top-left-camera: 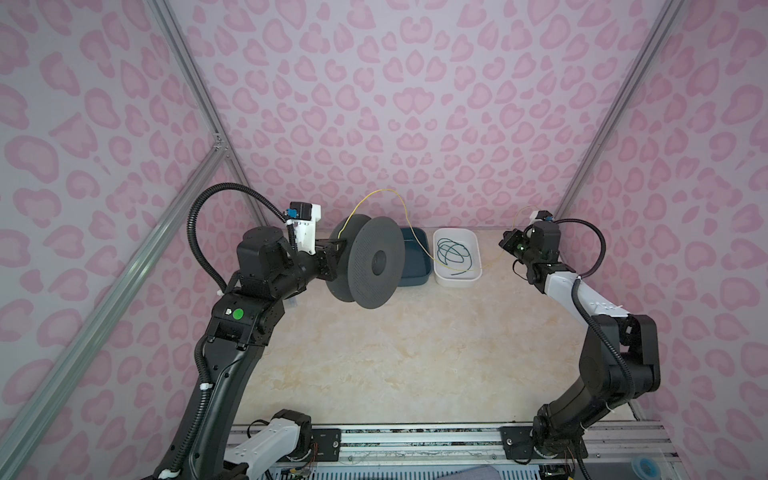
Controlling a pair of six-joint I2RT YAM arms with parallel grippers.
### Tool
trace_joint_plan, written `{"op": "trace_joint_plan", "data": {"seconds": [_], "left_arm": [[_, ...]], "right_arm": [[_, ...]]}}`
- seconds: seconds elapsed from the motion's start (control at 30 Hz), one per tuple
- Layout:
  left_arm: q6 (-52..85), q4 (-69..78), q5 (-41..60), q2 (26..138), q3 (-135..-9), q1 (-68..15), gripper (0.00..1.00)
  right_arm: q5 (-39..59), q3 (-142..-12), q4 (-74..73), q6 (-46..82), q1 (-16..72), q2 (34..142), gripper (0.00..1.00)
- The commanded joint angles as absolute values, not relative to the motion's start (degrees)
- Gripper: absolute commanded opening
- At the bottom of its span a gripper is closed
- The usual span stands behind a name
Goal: Wrap the cables
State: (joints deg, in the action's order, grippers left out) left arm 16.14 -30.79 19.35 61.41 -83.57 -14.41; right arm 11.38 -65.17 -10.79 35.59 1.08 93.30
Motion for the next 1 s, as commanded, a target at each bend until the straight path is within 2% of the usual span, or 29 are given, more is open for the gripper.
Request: {"op": "trace_joint_plan", "data": {"seconds": [0.0,0.17,0.33,0.47,0.73,0.97], "left_arm": [[19.95,-20.64,17.72,62.20,-85.59,-13.74,0.04],[21.59,-16.35,10.67,64.61,-87.08,-13.45,0.04],[24.70,-11.62,10.46,66.92,-88.55,-13.01,0.04],[25.65,-8.23,8.34,68.01,-89.29,-12.83,0.04],[27.39,-6.73,5.79,72.27,-92.77,-12.53,0.04],[29.78,-5.31,10.52,73.23,-93.94,-10.27,0.04]], "right_arm": [[7.51,-60.49,-12.46,33.22,3.01,89.49,0.00],[6.15,-54.54,-11.35,32.08,6.42,82.35,0.00],[6.02,-49.66,-8.66,30.02,11.39,77.57,0.00],[2.27,-45.21,-5.88,27.81,17.10,71.95,0.00],[0.00,-43.45,1.22,24.60,26.41,65.49,0.00],[-1.15,-40.29,2.47,23.37,27.21,62.83,0.00]]}}
